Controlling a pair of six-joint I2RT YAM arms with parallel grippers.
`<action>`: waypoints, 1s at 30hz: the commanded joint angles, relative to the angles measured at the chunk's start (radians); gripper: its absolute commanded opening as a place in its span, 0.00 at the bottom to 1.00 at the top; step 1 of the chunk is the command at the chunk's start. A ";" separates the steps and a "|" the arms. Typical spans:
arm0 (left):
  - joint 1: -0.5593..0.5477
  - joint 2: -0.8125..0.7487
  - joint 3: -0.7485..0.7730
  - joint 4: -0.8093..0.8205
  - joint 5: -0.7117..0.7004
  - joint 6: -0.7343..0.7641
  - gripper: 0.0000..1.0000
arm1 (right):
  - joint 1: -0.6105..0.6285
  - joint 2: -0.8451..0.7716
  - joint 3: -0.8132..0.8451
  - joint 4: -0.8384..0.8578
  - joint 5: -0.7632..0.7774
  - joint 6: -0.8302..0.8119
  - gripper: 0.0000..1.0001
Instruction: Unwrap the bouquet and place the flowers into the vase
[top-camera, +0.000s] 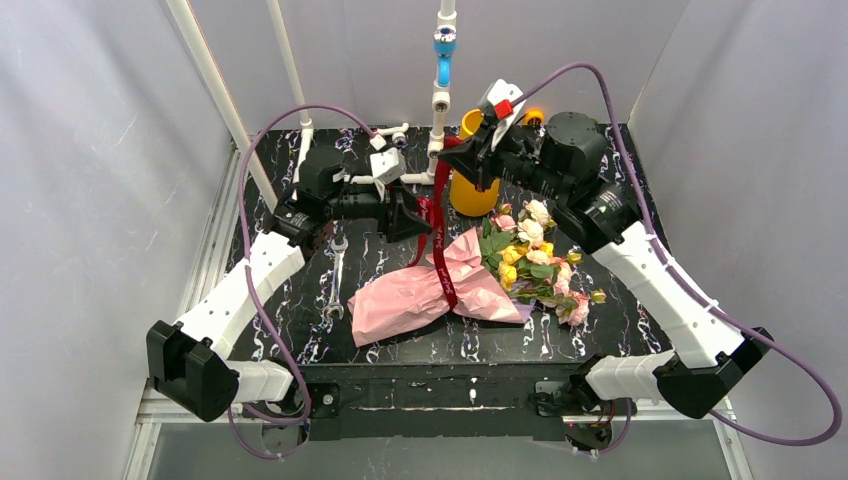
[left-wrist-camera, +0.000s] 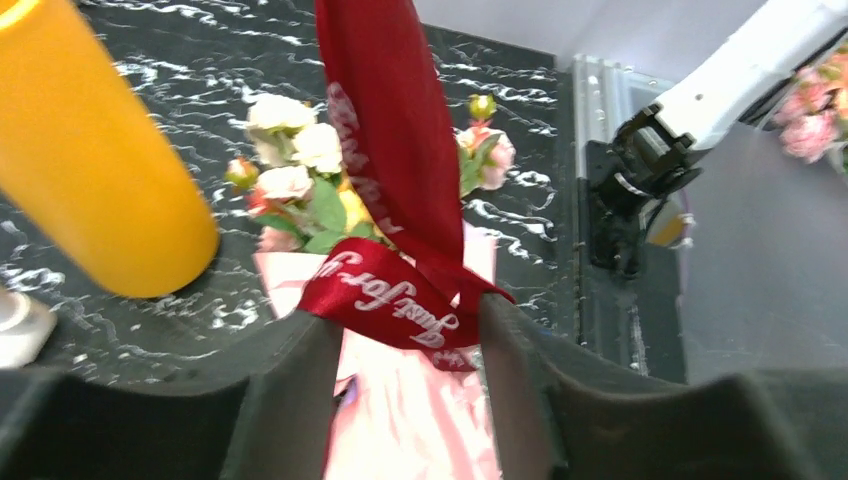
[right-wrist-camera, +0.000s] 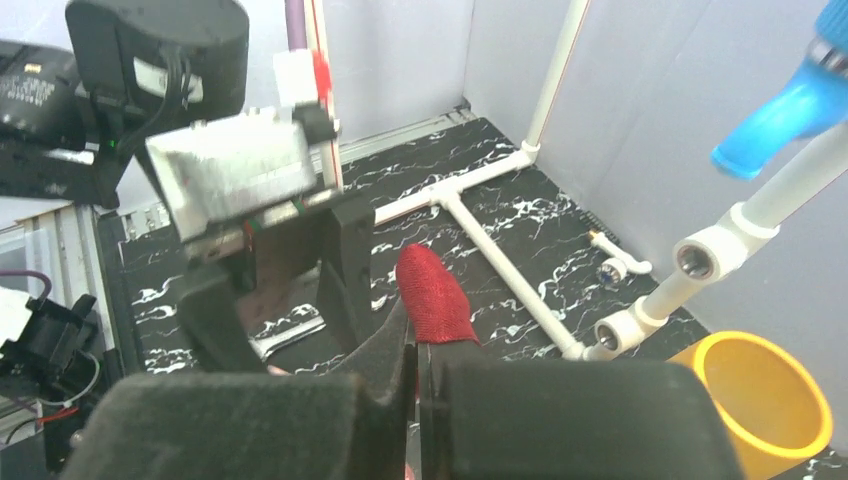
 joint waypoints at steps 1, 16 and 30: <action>-0.054 -0.025 -0.006 0.026 0.045 0.082 0.60 | -0.001 0.028 0.125 -0.001 0.009 -0.026 0.01; -0.129 0.122 0.083 0.146 0.010 0.056 0.77 | -0.001 0.084 0.265 -0.020 0.020 -0.039 0.01; -0.107 0.065 0.014 0.198 -0.150 -0.139 0.00 | -0.022 0.061 0.264 -0.027 0.167 -0.051 0.01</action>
